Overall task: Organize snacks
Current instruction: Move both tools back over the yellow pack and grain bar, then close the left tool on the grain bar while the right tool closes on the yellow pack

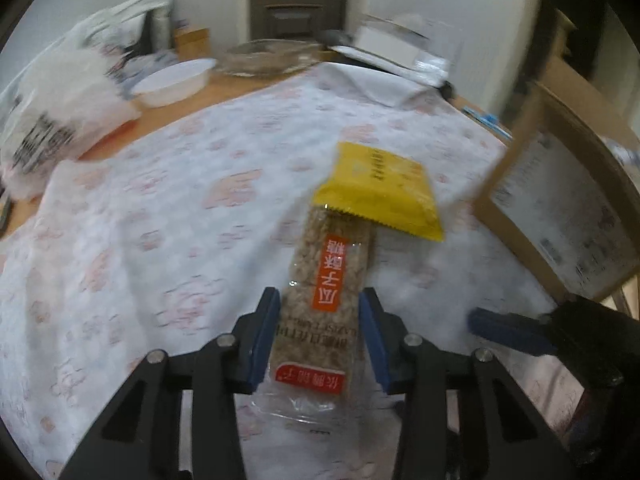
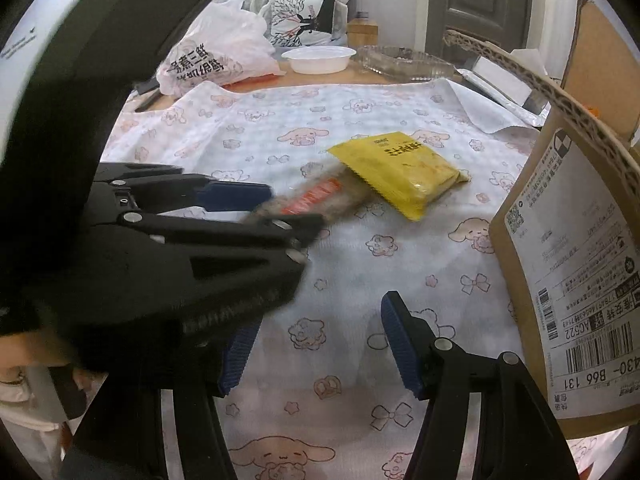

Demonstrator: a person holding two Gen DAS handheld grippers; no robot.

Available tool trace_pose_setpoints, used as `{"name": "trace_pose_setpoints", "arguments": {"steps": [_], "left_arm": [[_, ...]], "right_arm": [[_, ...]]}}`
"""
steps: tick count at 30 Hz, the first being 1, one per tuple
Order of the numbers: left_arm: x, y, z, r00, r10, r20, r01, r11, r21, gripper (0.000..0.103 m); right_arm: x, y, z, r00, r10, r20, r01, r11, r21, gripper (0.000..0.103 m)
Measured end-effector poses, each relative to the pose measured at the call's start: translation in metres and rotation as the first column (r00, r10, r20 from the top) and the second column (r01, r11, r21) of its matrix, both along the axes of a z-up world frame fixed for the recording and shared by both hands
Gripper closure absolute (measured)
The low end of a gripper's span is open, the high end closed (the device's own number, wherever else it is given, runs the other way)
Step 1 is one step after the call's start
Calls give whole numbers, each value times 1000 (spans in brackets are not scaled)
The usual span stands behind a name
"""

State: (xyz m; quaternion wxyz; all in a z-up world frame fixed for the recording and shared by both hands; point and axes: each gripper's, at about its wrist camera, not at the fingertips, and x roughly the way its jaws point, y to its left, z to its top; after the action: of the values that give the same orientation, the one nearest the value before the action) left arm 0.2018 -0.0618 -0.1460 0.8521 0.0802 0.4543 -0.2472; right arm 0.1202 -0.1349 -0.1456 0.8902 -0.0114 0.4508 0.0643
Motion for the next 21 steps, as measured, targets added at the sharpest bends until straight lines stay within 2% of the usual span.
{"name": "trace_pose_setpoints", "arguments": {"steps": [4, 5, 7, 8, 13, 16, 19, 21], "left_arm": [[12, 34, 3, 996, 85, -22, -85, 996, -23, 65], [16, 42, 4, 994, 112, -16, -113, 993, -23, 65], [22, 55, 7, 987, 158, -8, -158, 987, -20, 65], [27, 64, 9, 982, 186, -5, -186, 982, -30, 65], [41, 74, 11, 985, 170, -42, -174, 974, -148, 65], [47, 75, 7, 983, 180, -42, -185, 967, -176, 65], [50, 82, 5, 979, 198, -49, -204, 960, -194, 65], [50, 89, 9, 975, 221, -35, -223, 955, -195, 65]], "right_arm": [[5, 0, 4, 1000, -23, 3, 23, 1000, 14, 43], [7, 0, 5, 999, -35, 3, 35, 999, 20, 41], [12, -1, 8, 997, -77, 7, 77, 996, 36, 29], [15, -2, 9, 996, -88, 7, 88, 995, 47, 29], [45, -2, 10, 988, -152, -26, 154, 984, 91, 29], [65, -3, 5, 979, -202, -40, 204, 978, 51, 27], [78, -6, 2, 972, -231, -51, 235, 970, 67, 17], [88, -7, 2, 967, -249, -49, 252, 965, 66, 17]]}}
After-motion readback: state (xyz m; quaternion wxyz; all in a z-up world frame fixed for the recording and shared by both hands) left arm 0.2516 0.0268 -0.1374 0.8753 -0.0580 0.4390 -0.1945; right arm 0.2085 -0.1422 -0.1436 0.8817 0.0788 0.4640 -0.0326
